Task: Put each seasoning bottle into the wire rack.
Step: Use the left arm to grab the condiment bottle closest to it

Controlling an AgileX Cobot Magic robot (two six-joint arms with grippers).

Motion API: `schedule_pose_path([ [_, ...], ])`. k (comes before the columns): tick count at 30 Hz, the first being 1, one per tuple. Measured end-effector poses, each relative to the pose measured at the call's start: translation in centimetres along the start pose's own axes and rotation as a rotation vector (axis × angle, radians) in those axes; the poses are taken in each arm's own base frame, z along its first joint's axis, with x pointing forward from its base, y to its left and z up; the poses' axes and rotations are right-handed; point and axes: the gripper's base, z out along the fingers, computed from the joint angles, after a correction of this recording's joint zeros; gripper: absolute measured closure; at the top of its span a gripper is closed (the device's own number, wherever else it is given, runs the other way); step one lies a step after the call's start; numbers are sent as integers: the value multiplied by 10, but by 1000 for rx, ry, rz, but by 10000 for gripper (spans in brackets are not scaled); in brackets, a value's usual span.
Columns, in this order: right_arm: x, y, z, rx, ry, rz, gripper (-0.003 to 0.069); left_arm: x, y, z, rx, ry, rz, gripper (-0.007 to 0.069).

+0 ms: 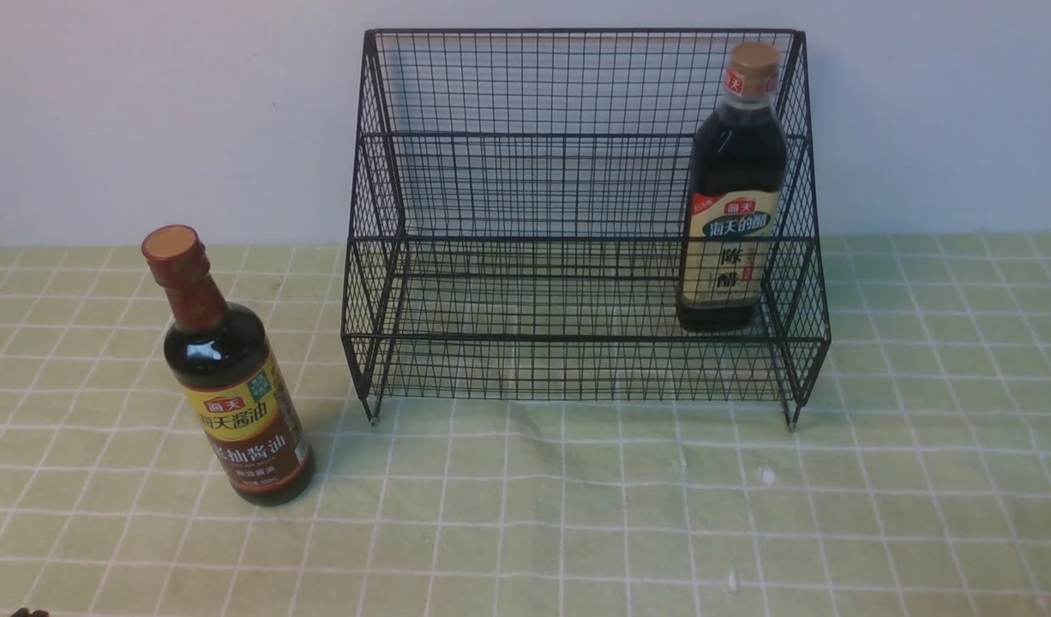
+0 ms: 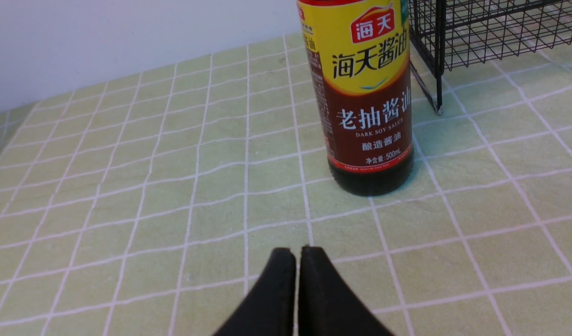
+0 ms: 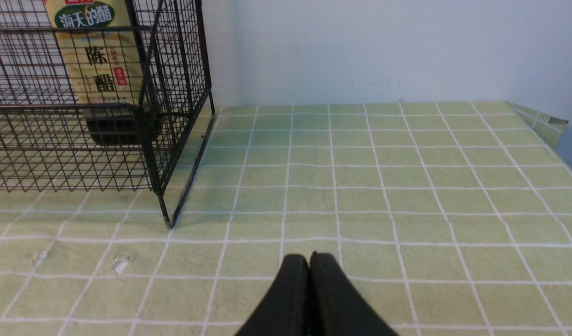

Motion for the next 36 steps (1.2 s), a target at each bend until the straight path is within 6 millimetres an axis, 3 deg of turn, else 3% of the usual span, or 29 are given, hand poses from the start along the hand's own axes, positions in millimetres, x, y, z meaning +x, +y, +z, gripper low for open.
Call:
schedule_pose_path([
  [14, 0, 0, 0, 0, 0, 0, 673, -3, 1, 0, -13, -30, 30, 631],
  [21, 0, 0, 0, 0, 0, 0, 673, -33, 7, -6, -30, -375, -235, 631],
  [30, 0, 0, 0, 0, 0, 0, 673, -62, 20, -27, -57, -796, -450, 631],
  [36, 0, 0, 0, 0, 0, 0, 673, -77, 20, -35, -14, -828, -482, 572],
])
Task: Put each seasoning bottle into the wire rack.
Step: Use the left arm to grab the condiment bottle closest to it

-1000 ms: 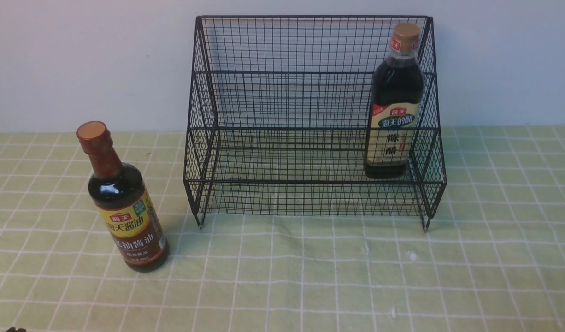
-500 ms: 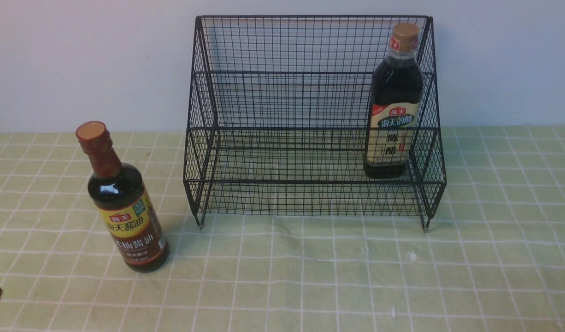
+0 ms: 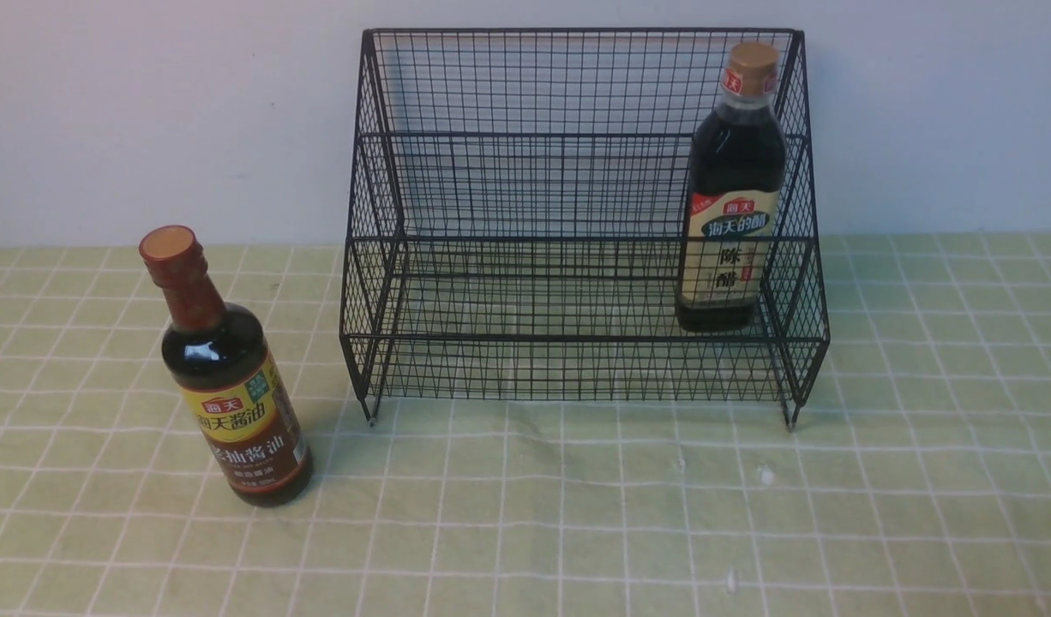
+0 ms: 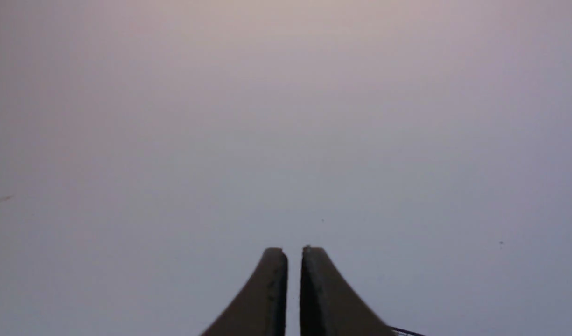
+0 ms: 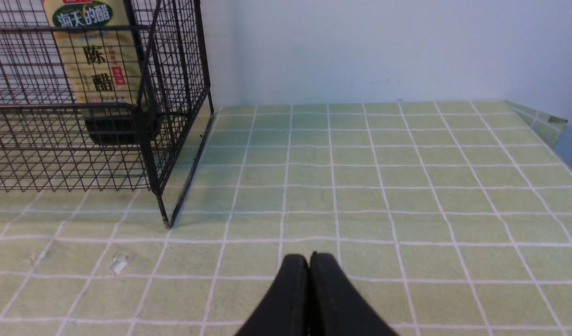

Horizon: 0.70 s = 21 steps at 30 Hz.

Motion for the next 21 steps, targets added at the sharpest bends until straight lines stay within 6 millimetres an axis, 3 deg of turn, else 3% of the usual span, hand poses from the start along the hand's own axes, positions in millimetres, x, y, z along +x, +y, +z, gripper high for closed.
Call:
schedule_pose_path([
  [3, 0, 0, 0, 0, 0, 0, 673, -6, -5, 9, 11, 48, 40, 508],
  [6, 0, 0, 0, 0, 0, 0, 673, -10, -11, 29, 23, 135, 119, 365],
  [10, 0, 0, 0, 0, 0, 0, 673, -7, -16, 64, 32, 266, 143, 178],
  [14, 0, 0, 0, 0, 0, 0, 673, 4, -18, 98, 35, 381, 113, 58],
  [21, 0, 0, 0, 0, 0, 0, 673, 32, -24, 142, 161, 465, 160, 21],
])
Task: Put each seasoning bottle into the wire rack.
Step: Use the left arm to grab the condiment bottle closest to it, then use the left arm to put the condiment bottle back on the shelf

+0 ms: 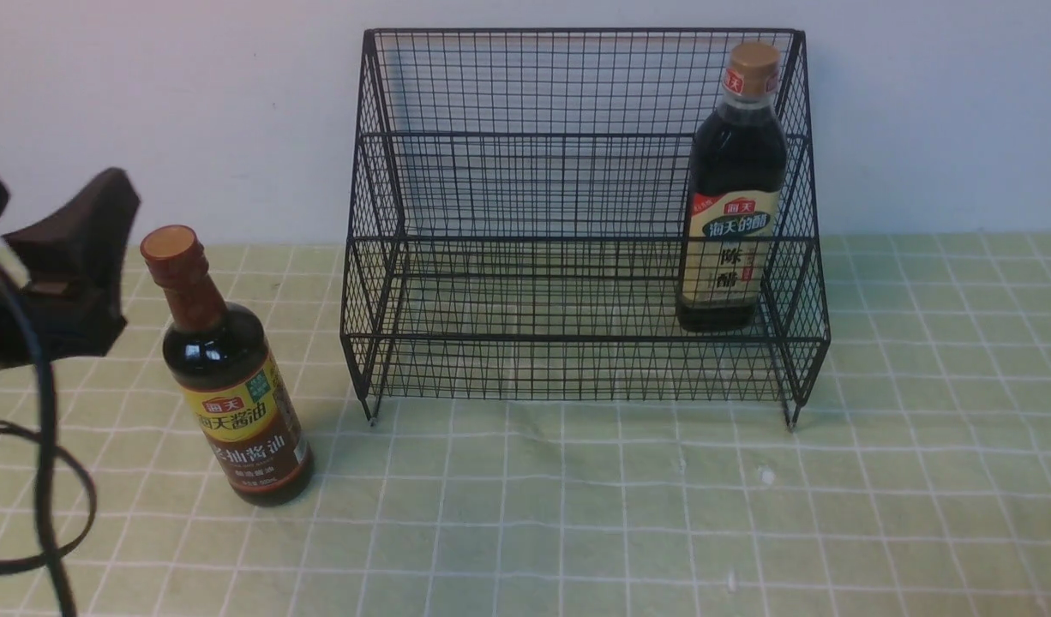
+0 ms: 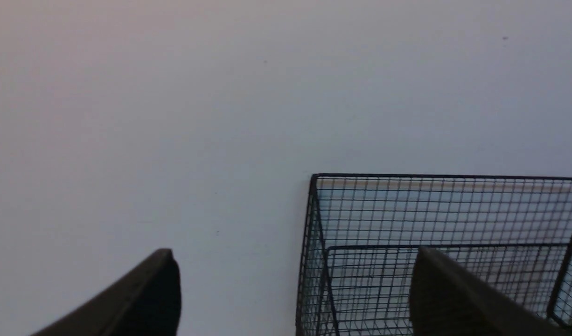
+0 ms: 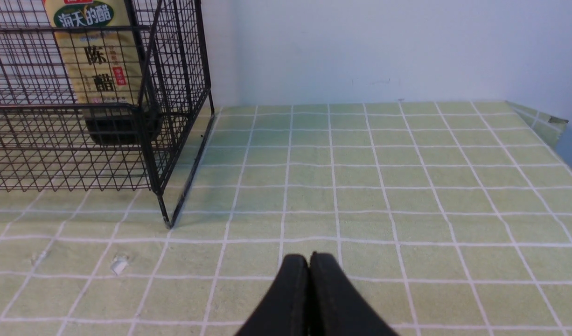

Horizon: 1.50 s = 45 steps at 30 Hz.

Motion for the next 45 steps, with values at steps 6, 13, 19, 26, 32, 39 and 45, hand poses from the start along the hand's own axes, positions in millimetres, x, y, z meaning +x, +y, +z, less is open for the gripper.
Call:
schedule_pose_path([
  [6, 0, 0, 0, 0, 0, 0, 673, 31, 7, 43, 49, 125, -1, 21],
  [13, 0, 0, 0, 0, 0, 0, 673, 66, 13, 65, 61, 231, -18, 50],
  [19, 0, 0, 0, 0, 0, 0, 673, 84, 17, 74, 65, 282, -39, 248],
  [26, 0, 0, 0, 0, 0, 0, 673, 79, 18, 74, 46, 295, -18, 369],
  [32, 0, 0, 0, 0, 0, 0, 673, 25, 16, 77, 12, 232, 43, 369],
  [39, 0, 0, 0, 0, 0, 0, 673, -52, 1, 90, 105, 80, 94, 369],
  [45, 0, 0, 0, 0, 0, 0, 673, -96, -22, 114, 247, 0, 88, 370],
])
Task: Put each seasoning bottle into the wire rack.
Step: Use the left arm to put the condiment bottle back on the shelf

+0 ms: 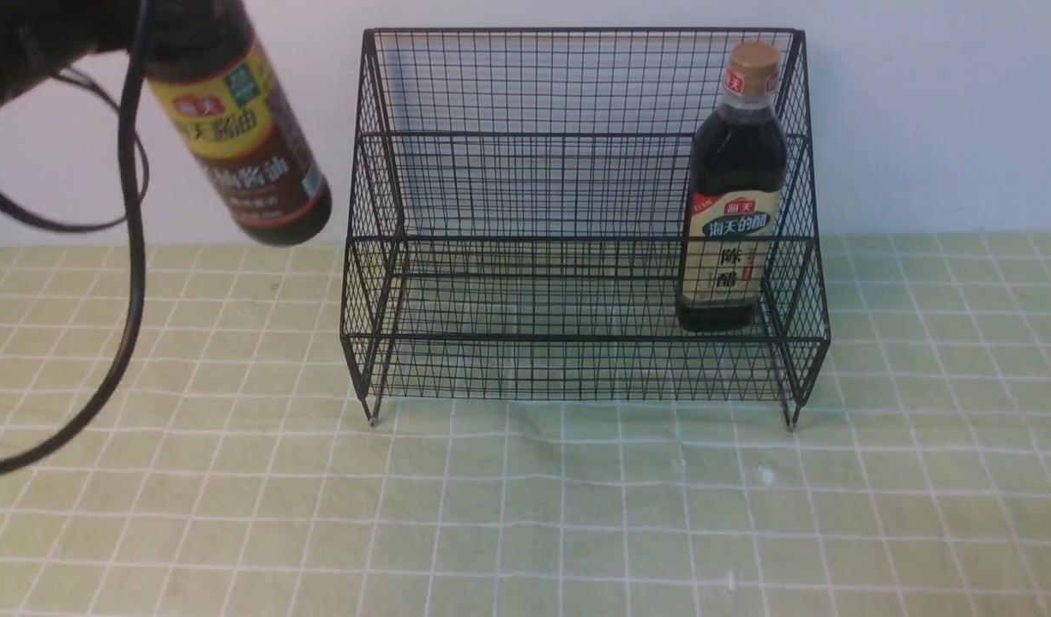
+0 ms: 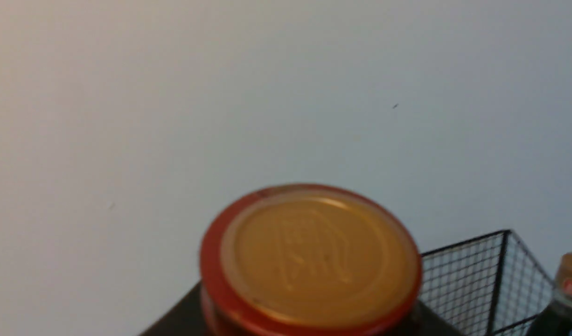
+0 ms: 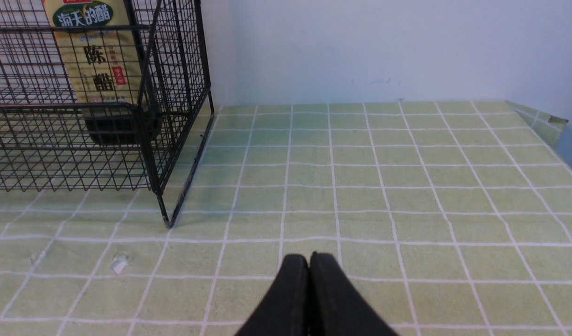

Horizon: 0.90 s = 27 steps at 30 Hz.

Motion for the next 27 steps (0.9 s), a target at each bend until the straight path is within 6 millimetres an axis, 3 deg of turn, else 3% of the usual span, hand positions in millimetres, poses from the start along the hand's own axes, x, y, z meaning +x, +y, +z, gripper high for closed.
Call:
schedule_pose_path([
  [4, 0, 0, 0, 0, 0, 0, 673, -10, -7, 28, 73, -25, -11, 372],
  [6, 0, 0, 0, 0, 0, 0, 673, -5, -11, 50, 105, -12, -18, 372],
  [7, 0, 0, 0, 0, 0, 0, 673, -4, -11, 52, 108, -9, -17, 372],
  [15, 0, 0, 0, 0, 0, 0, 673, 40, -17, 115, 169, 78, -37, 374],
  [18, 0, 0, 0, 0, 0, 0, 673, 51, -17, 129, 178, 95, -39, 374],
  [27, 0, 0, 0, 0, 0, 0, 673, 66, -17, 143, 204, 112, -71, 375],
])
